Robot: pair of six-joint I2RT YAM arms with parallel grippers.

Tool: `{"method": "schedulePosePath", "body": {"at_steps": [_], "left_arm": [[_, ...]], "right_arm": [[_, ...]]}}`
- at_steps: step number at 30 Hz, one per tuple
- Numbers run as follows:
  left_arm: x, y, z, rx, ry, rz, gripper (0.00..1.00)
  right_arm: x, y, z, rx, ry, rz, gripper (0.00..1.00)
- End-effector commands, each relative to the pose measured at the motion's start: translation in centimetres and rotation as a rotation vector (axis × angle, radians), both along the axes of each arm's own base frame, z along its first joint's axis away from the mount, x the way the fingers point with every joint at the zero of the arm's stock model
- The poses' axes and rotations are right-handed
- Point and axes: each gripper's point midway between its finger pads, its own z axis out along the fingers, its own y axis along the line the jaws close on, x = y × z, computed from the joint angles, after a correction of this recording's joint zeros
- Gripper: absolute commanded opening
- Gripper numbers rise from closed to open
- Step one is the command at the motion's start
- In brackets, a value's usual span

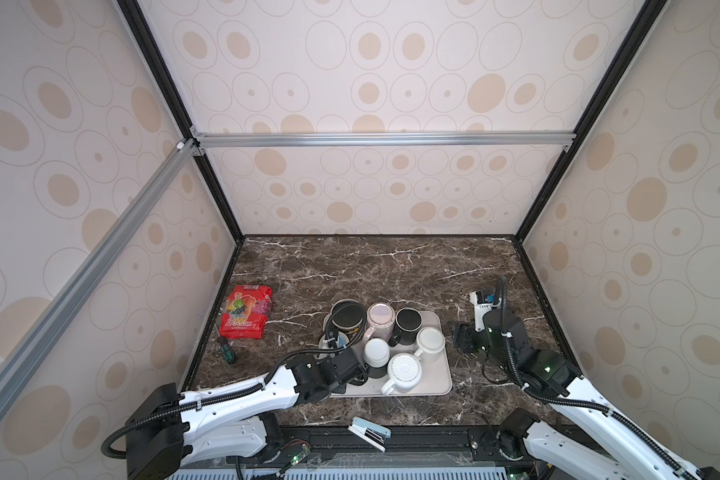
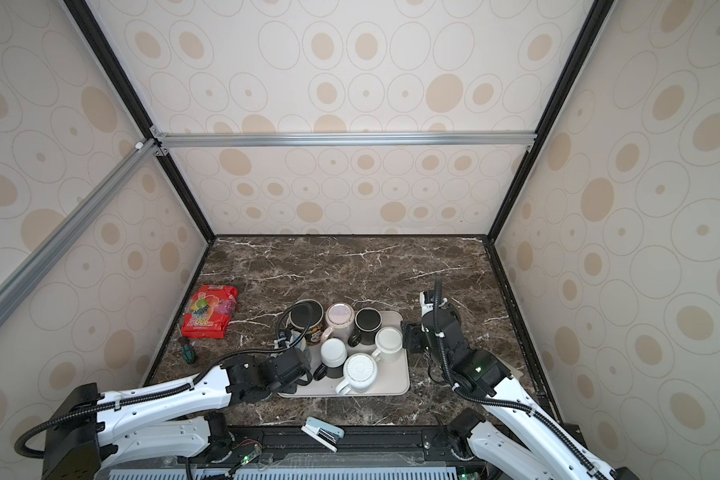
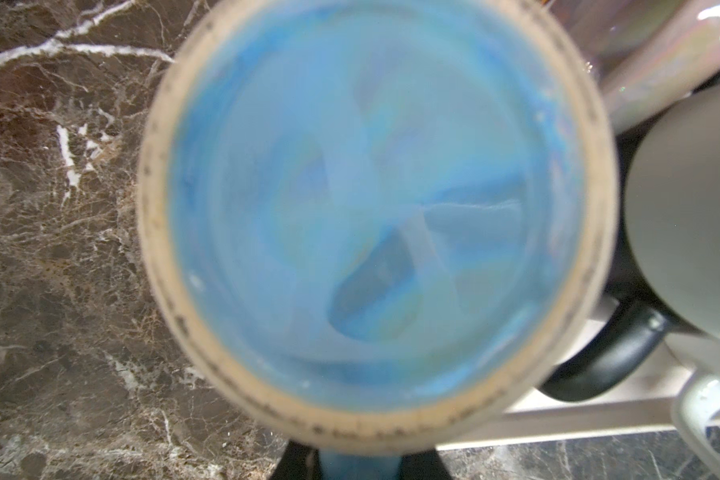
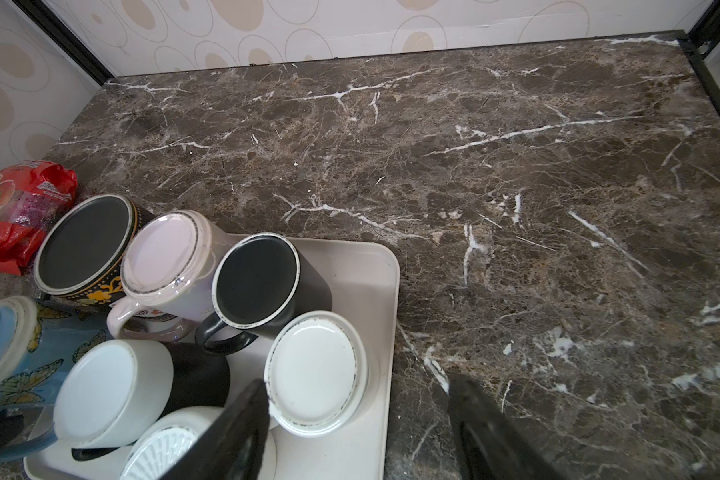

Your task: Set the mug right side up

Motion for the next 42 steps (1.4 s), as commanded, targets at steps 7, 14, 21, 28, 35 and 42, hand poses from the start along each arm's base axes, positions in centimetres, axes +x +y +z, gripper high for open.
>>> {"method": "schedulePosePath", "body": {"at_steps": [7,14,21,28,35,42], "left_arm": [[0.4,-0.2,2.9,0.008,-0.071,-0.001,0.00],[-0.1,-2.0,5.0,-0.017,-0.100,-0.072,0.00],[-0.5,-2.5,6.2,-0.068,-0.130,-0.086,0.00],[-0.8,-2.6,5.2,-0.101,-0.127,-0.083,0.00],[-0.6,-2.4,5.9,-0.152,-0.166,-0.068,0.00],[-0.2,-2.3,10.5,-0.246,-0.241,-0.061,0.00]], "right_arm": [[-0.5,0.4,-0.3,0.033,0.016,0.014,0.69],[-0.5,1.2,-0.4,0.055,0.033,0.034,0.66],[-0.4,1.8,-0.5,0.063,0.050,0.051,0.64],[-0.4,2.0,-0.8,0.061,0.061,0.056,0.61],[-0.5,2.4,-0.8,0.061,0.069,0.067,0.61],[-0.8,4.5,0.0,0.101,0.075,0.128,0.59]]}}
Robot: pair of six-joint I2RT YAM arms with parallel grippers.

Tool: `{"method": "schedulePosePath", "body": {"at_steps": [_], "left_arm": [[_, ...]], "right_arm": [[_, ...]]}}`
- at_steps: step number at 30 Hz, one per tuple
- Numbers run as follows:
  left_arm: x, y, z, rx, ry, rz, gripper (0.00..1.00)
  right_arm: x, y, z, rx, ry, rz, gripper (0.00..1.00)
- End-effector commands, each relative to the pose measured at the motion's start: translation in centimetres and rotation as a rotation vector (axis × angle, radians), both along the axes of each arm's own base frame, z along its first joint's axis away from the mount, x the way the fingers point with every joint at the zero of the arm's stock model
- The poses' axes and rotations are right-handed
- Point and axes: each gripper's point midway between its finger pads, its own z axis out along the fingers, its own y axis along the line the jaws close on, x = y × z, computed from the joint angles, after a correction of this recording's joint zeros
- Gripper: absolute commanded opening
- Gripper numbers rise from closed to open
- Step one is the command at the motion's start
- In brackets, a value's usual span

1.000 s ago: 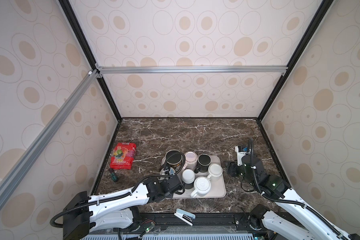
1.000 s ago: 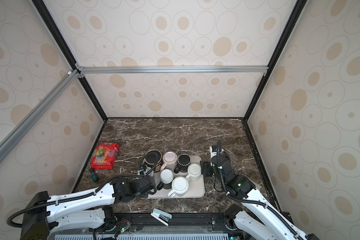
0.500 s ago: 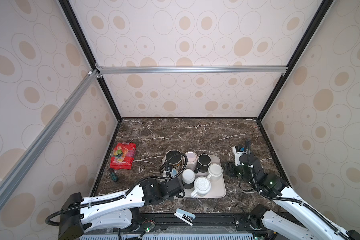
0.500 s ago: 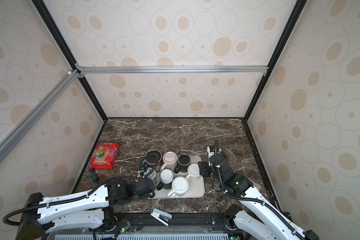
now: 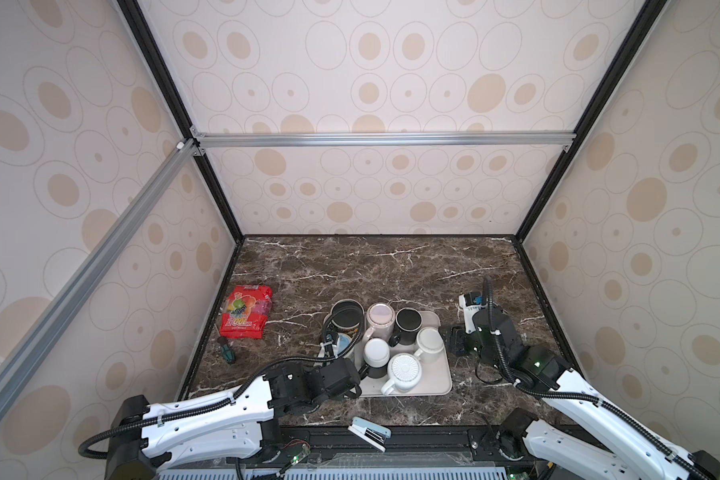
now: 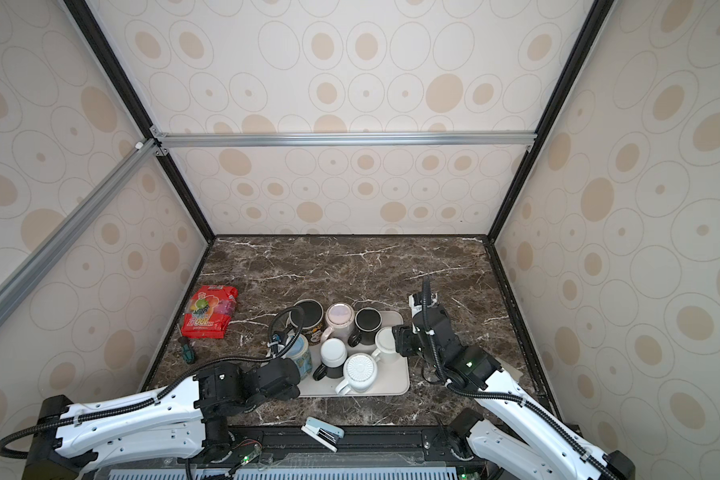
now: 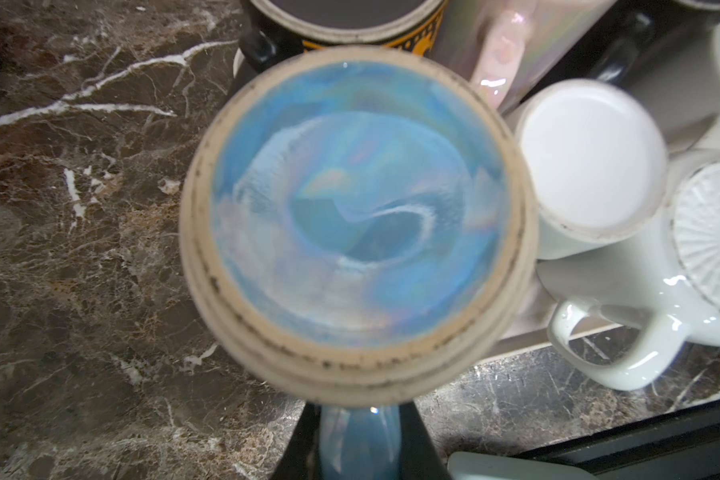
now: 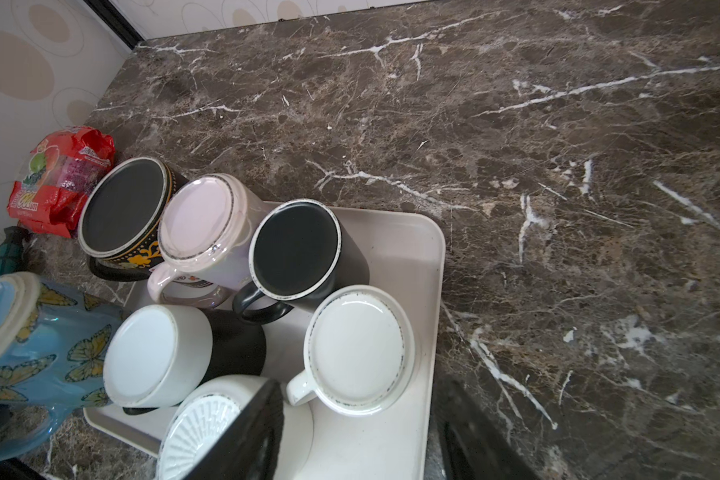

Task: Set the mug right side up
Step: 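Lift the blue mug off the tray with the left gripper, then grasp the raised blue mug's handle with the right gripper while the left holds it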

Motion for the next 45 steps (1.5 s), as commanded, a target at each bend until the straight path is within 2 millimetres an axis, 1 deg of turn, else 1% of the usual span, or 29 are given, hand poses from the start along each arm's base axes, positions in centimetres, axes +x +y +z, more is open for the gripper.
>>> {"method": "schedulePosePath", "body": {"at_steps": [1,6,10,15,20,24,29,34,36,38,42,45], "left_arm": [[1.7,-1.2,6.0,-0.149,-0.142,0.040,0.00],[1.8,-2.0,9.8,-0.248,-0.182,0.012,0.00],[1.7,-2.9,13.0,-0.361,-0.216,-0.015,0.00],[2.0,-4.4,18.3,-0.593,-0.321,-0.045,0.00],[2.6,-5.4,22.3,-0.763,-0.453,-0.057,0.00],[3.1,-5.5,25.1,-0.910,-0.564,-0.052,0.00],[3.7,-5.7,27.4,-1.026,-0.642,-0.074,0.00],[4.4,-6.6,28.7,-1.146,-0.649,-0.118,0.00],[4.7,-6.8,28.7,-1.197,-0.643,-0.136,0.00],[4.8,-7.0,28.9,-1.253,-0.635,-0.158,0.00],[5.2,-7.8,28.6,-1.314,-0.605,-0.196,0.00],[5.2,-8.4,28.4,-1.359,-0.593,-0.225,0.00]], "right_arm": [[-0.1,1.8,1.9,0.063,-0.020,0.042,0.59],[-0.9,4.0,3.8,0.104,-0.034,0.111,0.59],[-1.8,5.7,5.4,0.186,-0.031,0.171,0.59],[-3.1,7.7,7.6,0.346,-0.034,0.255,0.58],[-4.2,9.5,9.8,0.507,-0.039,0.338,0.58],[-4.9,11.1,11.6,0.692,-0.065,0.412,0.58],[-5.5,12.1,13.0,0.824,-0.085,0.473,0.58],[-5.7,12.3,14.4,0.913,-0.125,0.501,0.58],[-5.8,12.4,15.0,0.942,-0.149,0.519,0.59],[-5.6,12.5,15.2,0.949,-0.153,0.513,0.59],[-5.2,12.9,16.0,0.971,-0.172,0.525,0.59],[-4.5,13.5,15.8,0.963,-0.157,0.516,0.59]]}}
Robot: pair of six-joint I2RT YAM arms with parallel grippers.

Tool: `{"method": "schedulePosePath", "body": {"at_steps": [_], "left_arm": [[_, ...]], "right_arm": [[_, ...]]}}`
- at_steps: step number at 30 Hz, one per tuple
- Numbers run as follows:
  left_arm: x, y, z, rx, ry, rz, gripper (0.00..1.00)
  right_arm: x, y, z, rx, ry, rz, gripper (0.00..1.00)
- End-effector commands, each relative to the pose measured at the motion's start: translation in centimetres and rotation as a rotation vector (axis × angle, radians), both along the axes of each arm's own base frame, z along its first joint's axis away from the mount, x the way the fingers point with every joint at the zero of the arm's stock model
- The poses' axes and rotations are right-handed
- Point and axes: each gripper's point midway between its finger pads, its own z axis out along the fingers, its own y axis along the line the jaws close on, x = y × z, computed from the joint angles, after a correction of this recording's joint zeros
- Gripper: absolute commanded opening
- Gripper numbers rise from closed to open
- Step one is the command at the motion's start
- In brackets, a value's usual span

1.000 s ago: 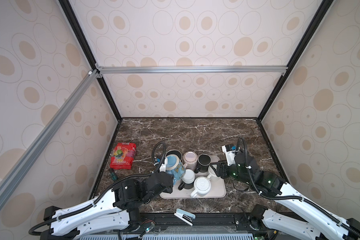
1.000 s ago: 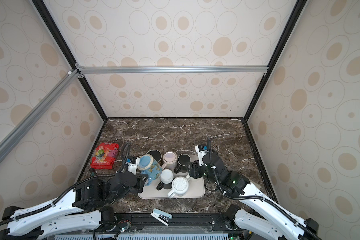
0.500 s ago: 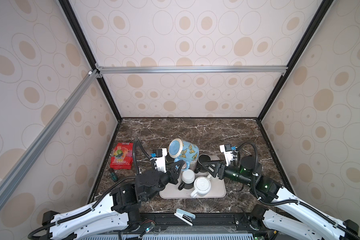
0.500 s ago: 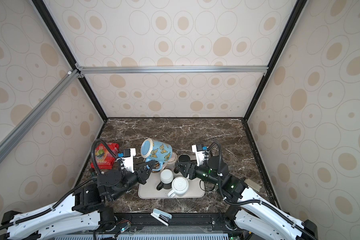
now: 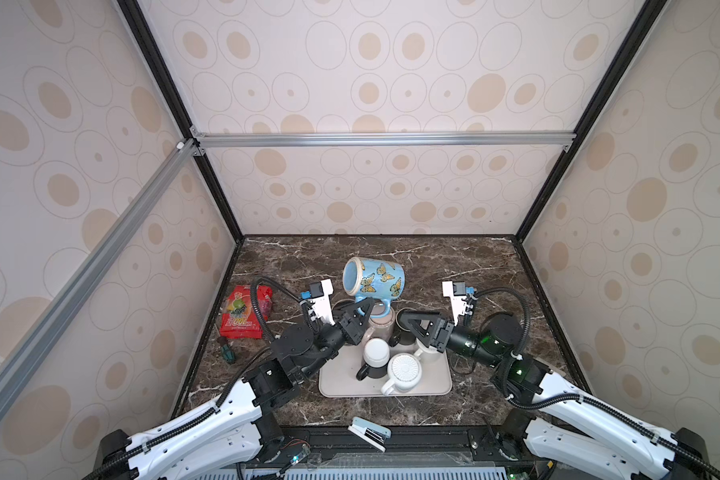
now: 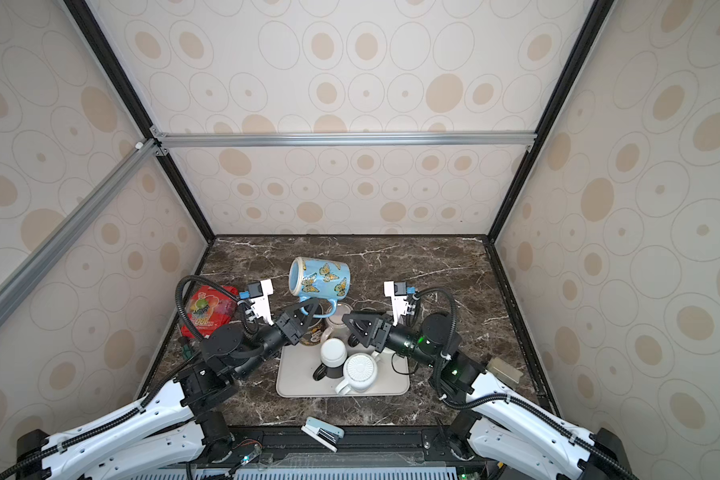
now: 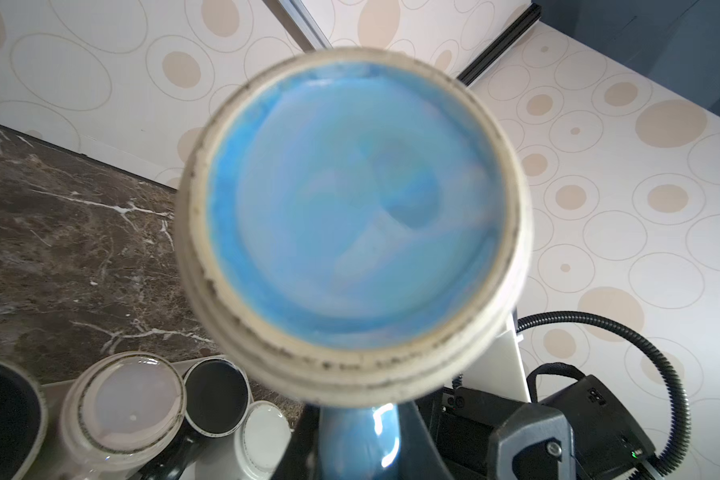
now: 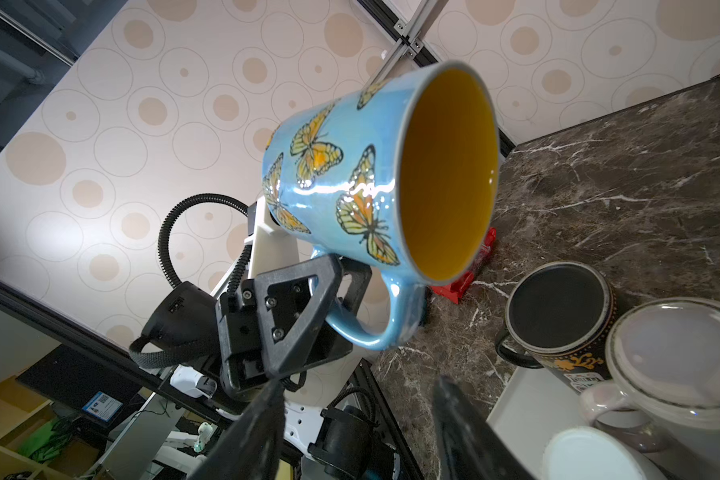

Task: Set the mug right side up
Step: 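Grasp the raised blue mug's handle with the right gripper while the left holds it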

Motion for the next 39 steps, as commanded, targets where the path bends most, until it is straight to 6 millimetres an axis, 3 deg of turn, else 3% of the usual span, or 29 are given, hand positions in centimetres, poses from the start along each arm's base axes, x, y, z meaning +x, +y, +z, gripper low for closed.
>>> {"method": "schedulePosePath", "body": {"at_steps": [1,9,22,25,29,31,32,33,39], "left_arm": [[-1.9,0.4,7.4,-0.266,-0.161,-0.102,0.00],[-1.5,-1.2,6.4,-0.324,-0.138,-0.184,0.00],[-0.6,-2.9,4.2,-0.366,-0.074,-0.278,0.00],[-0.3,-3.1,3.7,-0.361,-0.064,-0.288,0.00],[1.2,-2.4,2.2,-0.330,-0.032,-0.254,0.00],[2.3,-1.6,1.2,-0.301,-0.003,-0.210,0.48],[3.0,-1.1,0.7,-0.274,0.008,-0.182,0.92],[3.7,-0.7,0.3,-0.243,0.022,-0.153,1.00],[6.9,2.6,-1.9,0.058,0.065,0.065,1.00]], "right_arm": [[0.2,0.6,1.8,0.055,-0.015,0.021,0.59],[2.0,1.2,1.6,0.120,0.015,0.021,0.51],[2.7,1.7,2.3,0.164,0.001,0.038,0.20],[3.2,1.9,2.0,0.165,0.015,0.037,0.00],[3.9,1.5,2.5,0.158,0.006,0.020,0.00],[4.4,1.0,2.5,0.142,0.005,-0.011,0.00],[4.7,0.7,2.6,0.135,0.005,-0.027,0.00],[5.1,0.5,2.7,0.128,0.000,-0.038,0.00],[8.6,-2.1,2.9,0.088,0.005,-0.145,0.00]]}}
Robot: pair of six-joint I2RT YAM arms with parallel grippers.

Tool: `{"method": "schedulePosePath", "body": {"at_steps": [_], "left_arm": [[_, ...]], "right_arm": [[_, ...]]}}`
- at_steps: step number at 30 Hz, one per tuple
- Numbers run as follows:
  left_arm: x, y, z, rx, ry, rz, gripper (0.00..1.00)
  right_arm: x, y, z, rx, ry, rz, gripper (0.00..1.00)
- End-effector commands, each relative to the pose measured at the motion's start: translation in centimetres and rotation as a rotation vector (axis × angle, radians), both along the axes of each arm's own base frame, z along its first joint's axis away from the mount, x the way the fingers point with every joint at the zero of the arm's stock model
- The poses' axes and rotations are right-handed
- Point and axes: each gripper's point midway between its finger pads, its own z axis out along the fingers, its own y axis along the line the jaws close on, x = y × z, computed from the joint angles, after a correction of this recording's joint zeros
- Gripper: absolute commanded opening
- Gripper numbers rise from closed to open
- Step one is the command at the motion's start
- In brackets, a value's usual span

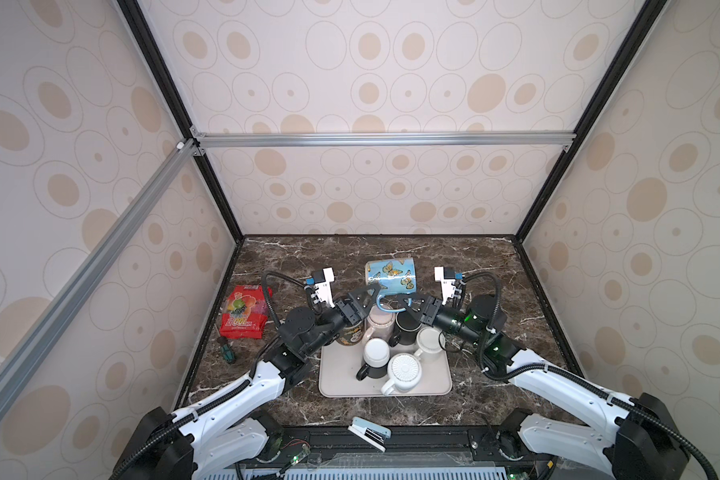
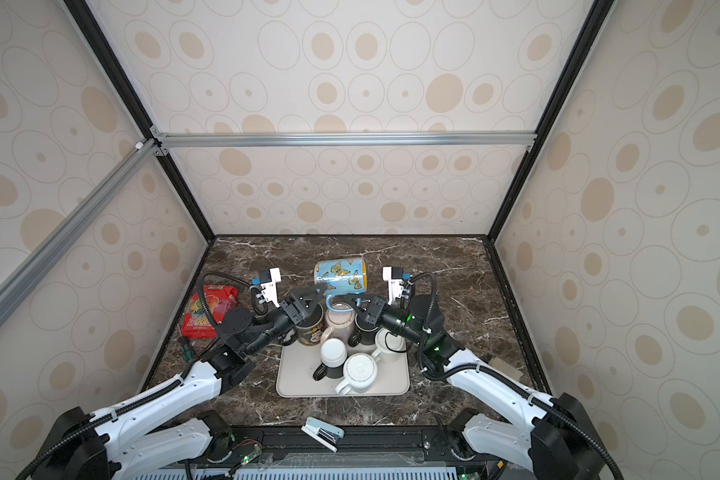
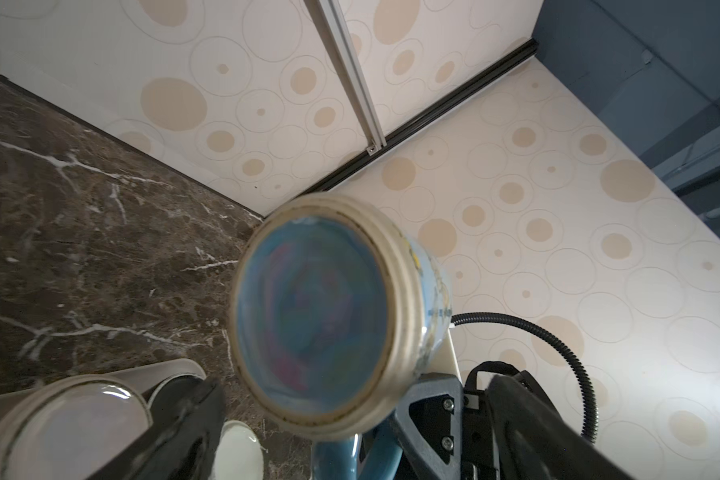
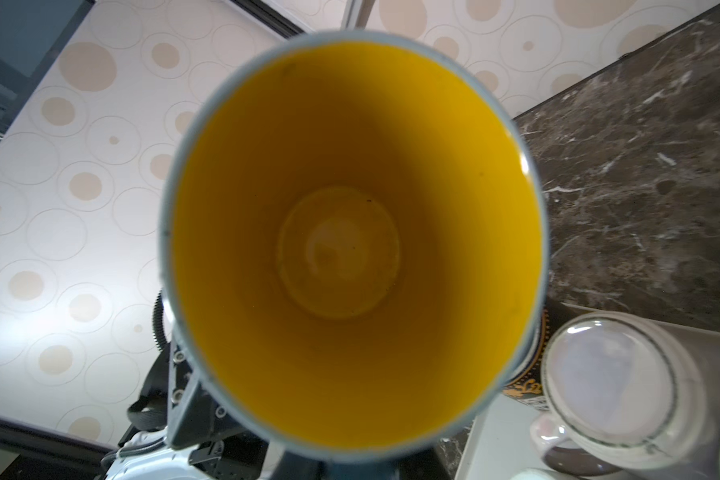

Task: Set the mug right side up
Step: 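Grasp the raised blue mug's handle with the right gripper while the left holds it, then carry the upright blue mug away with the right gripper while the left withdraws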

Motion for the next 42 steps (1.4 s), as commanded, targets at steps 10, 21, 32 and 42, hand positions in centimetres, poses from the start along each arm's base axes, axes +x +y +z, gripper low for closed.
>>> {"method": "schedulePosePath", "body": {"at_steps": [10,21,32,42], "left_arm": [[3.0,7.6,0.6,0.595,-0.061,0.369,1.00],[4.1,8.0,-2.0,0.708,-0.026,0.323,1.00],[4.2,8.8,-4.8,0.709,0.025,0.301,1.00],[3.8,8.5,-6.2,0.686,0.024,0.262,0.99]], "right_arm": [[9.8,-7.5,3.8,-0.187,-0.018,-0.281,0.00],[16.0,-10.8,0.4,-0.629,0.108,-0.425,0.00],[18.2,-15.3,-3.6,-1.078,0.145,-0.485,0.00],[19.1,-18.5,-7.6,-1.310,0.162,-0.519,0.00]]}}
